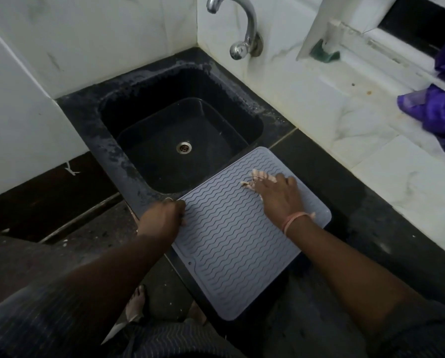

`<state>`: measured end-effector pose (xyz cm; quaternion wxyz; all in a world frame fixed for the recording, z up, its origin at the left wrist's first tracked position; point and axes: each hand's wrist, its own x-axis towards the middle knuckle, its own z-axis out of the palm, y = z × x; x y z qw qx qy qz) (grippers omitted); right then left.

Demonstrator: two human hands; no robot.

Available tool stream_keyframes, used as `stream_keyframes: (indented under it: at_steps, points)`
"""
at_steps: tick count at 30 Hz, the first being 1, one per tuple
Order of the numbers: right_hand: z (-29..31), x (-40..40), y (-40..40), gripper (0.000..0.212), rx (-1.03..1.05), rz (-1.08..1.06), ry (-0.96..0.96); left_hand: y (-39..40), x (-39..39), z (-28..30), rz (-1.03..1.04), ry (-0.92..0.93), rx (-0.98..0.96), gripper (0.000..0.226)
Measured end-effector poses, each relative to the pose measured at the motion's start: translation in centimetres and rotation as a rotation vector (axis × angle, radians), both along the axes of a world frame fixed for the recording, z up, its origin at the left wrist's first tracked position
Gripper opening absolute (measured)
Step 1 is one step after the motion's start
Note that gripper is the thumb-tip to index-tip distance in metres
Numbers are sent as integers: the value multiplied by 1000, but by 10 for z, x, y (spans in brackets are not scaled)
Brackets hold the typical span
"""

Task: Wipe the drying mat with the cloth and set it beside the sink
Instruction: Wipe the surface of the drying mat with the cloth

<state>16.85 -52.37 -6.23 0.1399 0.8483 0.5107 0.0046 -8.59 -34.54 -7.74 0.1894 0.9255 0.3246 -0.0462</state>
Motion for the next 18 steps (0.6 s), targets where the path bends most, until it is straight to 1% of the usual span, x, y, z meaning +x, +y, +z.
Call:
stream_keyframes:
  at_steps: [3,4,6,7,9,11,13,15,18]
  points:
    - [0,15,-1,37,30,-174,20,-2,3,0,30,9,11,13]
    - [0,17,-1,37,86,-240,49,-2,6,-1,40,9,5,13]
    - [2,11,1,48,219,-318,157,-3,10,-1,52,2,-15,7]
    - [6,2,1,55,279,-295,217,-5,14,-2,53,-19,-31,9]
    - [9,-29,5,58,353,-164,289,-8,26,-4,54,-89,-76,21]
    - [5,-71,8,57,303,39,270,-13,40,-1,28,-140,-110,31]
    - [-9,-95,8,51,206,193,242,-18,55,-1,-46,-141,-102,32]
    - [-17,-93,6,49,174,209,244,-22,65,-1,-61,-113,-71,30]
    - [-18,-78,6,45,158,253,148,-23,69,0,-33,-79,-30,45]
